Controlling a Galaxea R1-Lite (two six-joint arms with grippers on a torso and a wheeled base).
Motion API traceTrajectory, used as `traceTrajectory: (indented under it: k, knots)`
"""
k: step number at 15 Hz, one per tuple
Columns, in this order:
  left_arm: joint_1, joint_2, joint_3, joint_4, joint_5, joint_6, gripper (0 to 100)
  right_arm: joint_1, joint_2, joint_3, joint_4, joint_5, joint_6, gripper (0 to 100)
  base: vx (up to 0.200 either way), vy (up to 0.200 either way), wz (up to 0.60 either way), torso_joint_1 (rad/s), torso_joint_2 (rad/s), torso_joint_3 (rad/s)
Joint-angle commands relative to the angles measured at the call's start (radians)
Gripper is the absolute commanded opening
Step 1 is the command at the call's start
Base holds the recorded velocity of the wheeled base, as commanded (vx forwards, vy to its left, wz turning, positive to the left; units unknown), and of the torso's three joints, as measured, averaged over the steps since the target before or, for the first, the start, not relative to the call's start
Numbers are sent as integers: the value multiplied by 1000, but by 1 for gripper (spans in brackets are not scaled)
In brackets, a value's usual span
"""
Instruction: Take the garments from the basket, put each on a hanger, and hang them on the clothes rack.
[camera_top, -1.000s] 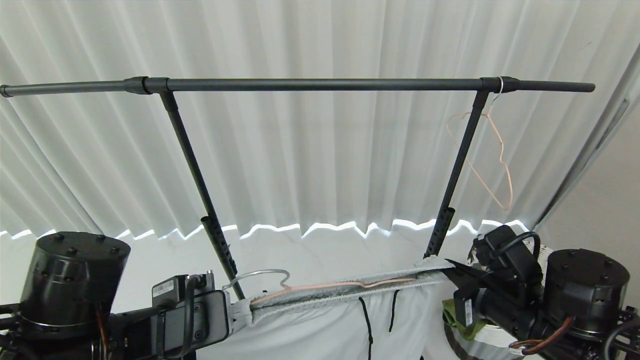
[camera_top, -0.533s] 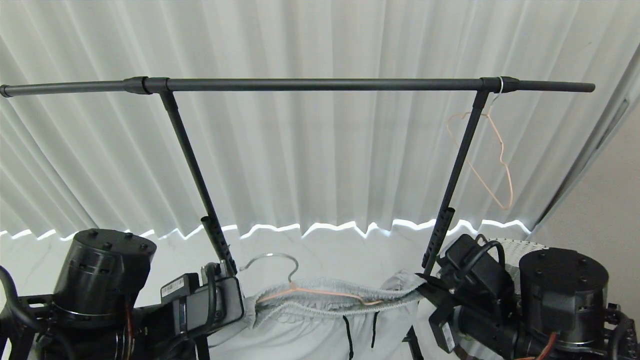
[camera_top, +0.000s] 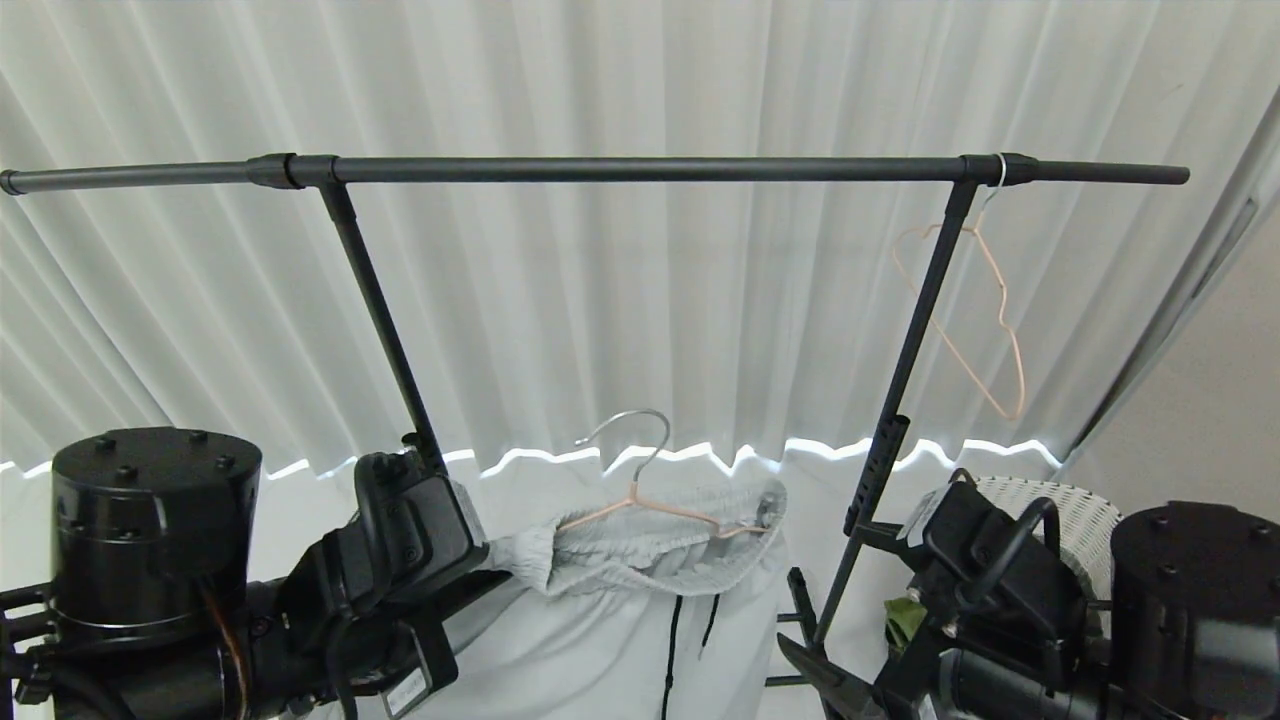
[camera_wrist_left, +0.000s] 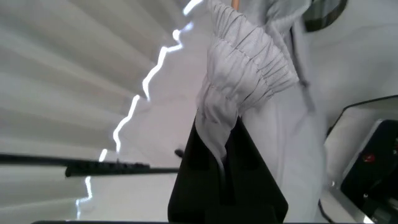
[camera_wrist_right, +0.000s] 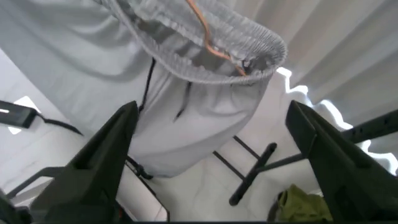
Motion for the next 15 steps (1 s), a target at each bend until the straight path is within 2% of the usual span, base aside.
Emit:
traceTrajectory:
  k: [1,2,3,6,8,10,13,15]
  knots:
    - [-19,-28,36,-17,-36,2,0,-5,-31,0,3,20,-3,100,0,0,0,0,0,0]
    - [-19,-39,43,-19,-64,2,0,-18,-36,-5,15,35,-5,100,0,0,0,0,0,0]
    - [-19,-54,46,-19,-111,2,0,-60,-52,-20,58,78,-49,100,0,0,0,0,0,0]
    - [-19,-60,45,-20,-194,4,0,-161,-74,-103,205,296,-193,100,0,0,0,0,0,0]
    - [-20,-68,45,-20,-249,11,0,-161,-62,-166,308,379,-250,100,0,0,0,0,0,0]
    - [-45,-70,45,-20,-274,13,0,-161,-19,-203,345,419,-293,100,0,0,0,0,0,0]
    - [-74,-68,42,-20,-274,13,0,-115,29,-209,345,458,-296,100,0,0,0,0,0,0]
    - [-88,-68,40,-20,-274,13,0,-77,58,-209,342,460,-296,100,0,0,0,0,0,0]
